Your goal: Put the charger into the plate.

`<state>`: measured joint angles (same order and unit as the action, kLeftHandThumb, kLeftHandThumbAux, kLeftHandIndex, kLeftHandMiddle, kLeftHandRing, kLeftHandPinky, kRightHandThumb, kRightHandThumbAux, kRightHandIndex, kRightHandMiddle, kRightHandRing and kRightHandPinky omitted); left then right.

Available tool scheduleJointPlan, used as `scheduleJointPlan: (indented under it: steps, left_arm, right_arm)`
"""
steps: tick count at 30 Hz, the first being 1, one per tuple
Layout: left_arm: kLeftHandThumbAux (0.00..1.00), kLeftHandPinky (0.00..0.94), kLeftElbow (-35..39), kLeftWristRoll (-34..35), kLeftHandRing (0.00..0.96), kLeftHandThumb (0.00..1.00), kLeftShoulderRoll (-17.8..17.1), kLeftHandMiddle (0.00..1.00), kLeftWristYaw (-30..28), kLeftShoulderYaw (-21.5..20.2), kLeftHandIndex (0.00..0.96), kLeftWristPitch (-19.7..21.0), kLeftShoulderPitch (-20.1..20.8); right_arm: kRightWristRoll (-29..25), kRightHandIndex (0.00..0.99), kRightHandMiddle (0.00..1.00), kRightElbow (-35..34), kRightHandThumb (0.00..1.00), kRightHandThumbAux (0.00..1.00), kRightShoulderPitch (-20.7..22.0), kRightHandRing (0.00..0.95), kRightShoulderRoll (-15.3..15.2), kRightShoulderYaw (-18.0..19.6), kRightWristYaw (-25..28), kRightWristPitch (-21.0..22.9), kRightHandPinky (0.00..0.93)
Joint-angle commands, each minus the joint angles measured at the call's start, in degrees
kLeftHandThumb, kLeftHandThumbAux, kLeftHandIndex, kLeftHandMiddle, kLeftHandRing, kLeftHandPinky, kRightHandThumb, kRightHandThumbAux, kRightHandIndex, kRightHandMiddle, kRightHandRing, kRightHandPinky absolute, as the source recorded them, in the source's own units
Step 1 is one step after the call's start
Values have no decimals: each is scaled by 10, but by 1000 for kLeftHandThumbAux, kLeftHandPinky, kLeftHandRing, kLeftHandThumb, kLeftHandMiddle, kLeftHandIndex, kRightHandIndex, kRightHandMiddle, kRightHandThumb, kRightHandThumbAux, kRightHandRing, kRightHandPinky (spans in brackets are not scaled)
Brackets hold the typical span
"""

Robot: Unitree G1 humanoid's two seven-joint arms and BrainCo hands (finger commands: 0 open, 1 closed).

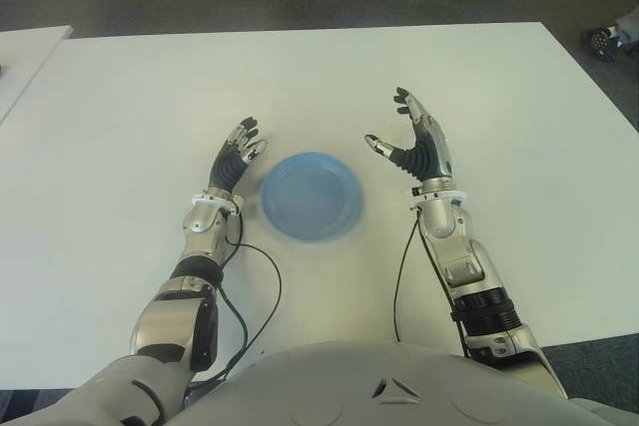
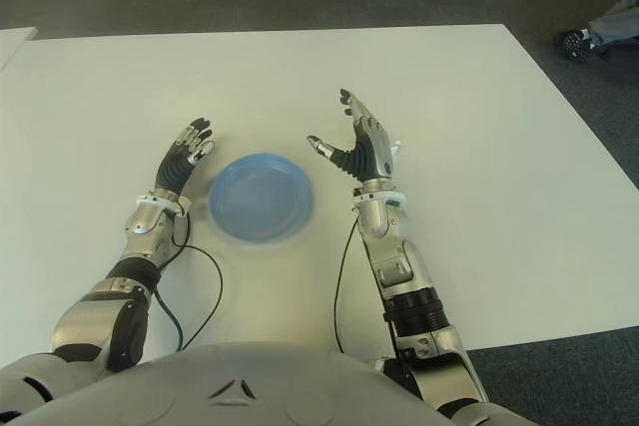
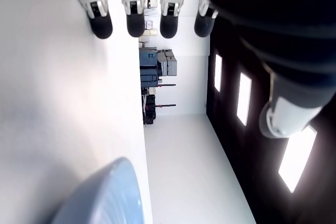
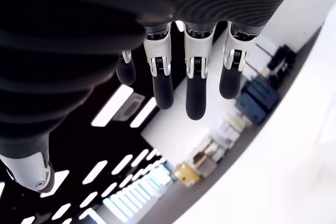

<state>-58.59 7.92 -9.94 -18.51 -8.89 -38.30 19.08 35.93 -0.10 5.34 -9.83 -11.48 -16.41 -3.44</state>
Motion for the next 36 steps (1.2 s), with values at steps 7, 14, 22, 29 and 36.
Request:
scheduleJointPlan:
  steps: [7,14,22,29,36]
  left_arm:
    - [520,66,-14,-4,40,0,-3,41,-19,2,0,18,-18]
    - [517,68,-14,0,38,0,-2,39,-23,-1,0,23,-17]
    - [532,64,-17,-3,34,0,-2,34,-19,0,0,22,-17]
    - [542,58,-16,-5,30,0,-2,30,-17,1,0,22,-18]
    - [538,62,-15,-3,29,0,-1,29,-21,0,0,24,-18]
  right_arm:
    - [54,40,113,87,367,502,18,118,-40,1,-107,-51,95]
    - [128,4,11,117,279,368,28,10,-59,-13,-159,-5,6]
    - [176,0,0,110,255,206,23,0,-66,-24,-120,93,0]
    - [182,0,0,115,265,145,24,0,-79,-31,-87,129,0]
    - [187,0,0,128,263,132,30,0,-90,-39,-64,159,0]
